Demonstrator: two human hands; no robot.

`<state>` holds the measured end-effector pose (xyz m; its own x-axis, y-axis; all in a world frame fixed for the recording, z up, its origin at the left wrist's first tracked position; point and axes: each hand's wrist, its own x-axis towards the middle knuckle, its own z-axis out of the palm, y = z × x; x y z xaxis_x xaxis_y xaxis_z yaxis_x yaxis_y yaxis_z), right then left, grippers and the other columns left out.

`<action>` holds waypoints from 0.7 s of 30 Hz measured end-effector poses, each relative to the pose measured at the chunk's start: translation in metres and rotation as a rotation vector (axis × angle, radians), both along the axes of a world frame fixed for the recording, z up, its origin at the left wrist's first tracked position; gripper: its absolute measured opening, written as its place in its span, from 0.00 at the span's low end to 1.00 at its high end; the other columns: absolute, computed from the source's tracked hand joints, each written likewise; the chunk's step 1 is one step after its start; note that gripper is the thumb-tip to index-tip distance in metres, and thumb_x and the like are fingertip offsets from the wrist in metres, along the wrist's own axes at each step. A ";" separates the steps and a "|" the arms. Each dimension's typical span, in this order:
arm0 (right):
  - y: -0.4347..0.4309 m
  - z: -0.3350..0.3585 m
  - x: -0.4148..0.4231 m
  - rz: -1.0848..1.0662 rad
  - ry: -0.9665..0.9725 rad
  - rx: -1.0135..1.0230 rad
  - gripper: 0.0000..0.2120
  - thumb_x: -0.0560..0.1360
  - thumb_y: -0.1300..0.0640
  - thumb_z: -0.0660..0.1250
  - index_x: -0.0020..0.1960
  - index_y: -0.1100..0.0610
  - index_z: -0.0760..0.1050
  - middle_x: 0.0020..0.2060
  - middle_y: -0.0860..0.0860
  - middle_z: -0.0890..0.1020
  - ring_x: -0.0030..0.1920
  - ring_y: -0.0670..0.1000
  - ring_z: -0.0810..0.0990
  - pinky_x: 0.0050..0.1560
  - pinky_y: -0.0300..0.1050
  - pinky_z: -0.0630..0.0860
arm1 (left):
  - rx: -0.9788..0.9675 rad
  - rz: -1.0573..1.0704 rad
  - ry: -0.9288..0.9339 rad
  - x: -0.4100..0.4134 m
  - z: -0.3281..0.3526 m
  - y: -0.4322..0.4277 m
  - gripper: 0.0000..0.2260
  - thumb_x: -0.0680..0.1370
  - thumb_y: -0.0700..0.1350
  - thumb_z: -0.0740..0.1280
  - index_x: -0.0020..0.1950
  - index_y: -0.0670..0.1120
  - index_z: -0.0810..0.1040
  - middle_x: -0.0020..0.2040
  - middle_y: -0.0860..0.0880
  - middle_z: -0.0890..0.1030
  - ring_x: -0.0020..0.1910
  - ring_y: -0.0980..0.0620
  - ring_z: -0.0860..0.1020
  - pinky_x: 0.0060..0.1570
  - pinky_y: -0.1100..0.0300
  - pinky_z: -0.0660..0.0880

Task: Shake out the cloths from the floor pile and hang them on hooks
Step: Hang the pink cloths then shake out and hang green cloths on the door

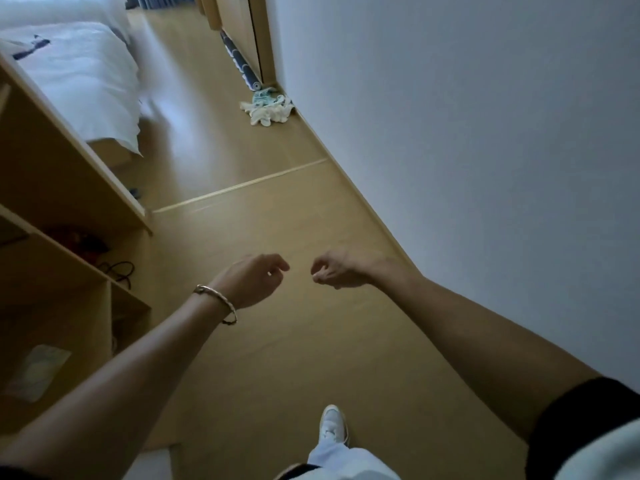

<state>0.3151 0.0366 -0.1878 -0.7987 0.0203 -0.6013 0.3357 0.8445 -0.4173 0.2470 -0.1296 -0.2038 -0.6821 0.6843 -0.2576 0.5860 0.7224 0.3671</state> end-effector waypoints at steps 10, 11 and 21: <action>0.012 0.004 -0.160 0.184 -0.003 0.009 0.15 0.81 0.52 0.59 0.65 0.55 0.74 0.56 0.53 0.81 0.53 0.52 0.82 0.46 0.43 0.76 | 0.013 0.178 -0.056 -0.127 -0.005 0.007 0.13 0.80 0.45 0.60 0.62 0.51 0.76 0.58 0.48 0.80 0.57 0.49 0.77 0.57 0.56 0.74; 0.012 0.005 -0.177 0.207 0.001 0.020 0.15 0.81 0.51 0.59 0.65 0.54 0.74 0.56 0.52 0.81 0.53 0.52 0.81 0.48 0.44 0.76 | 0.013 0.188 -0.059 -0.142 -0.007 0.008 0.13 0.80 0.46 0.60 0.62 0.51 0.76 0.58 0.48 0.80 0.57 0.49 0.77 0.57 0.55 0.75; 0.036 -0.001 -0.384 0.220 0.005 0.121 0.16 0.81 0.52 0.58 0.66 0.54 0.73 0.64 0.53 0.77 0.61 0.54 0.76 0.60 0.47 0.72 | 0.046 0.182 -0.060 -0.364 -0.013 0.034 0.13 0.79 0.45 0.60 0.62 0.50 0.77 0.57 0.47 0.80 0.57 0.48 0.76 0.58 0.56 0.74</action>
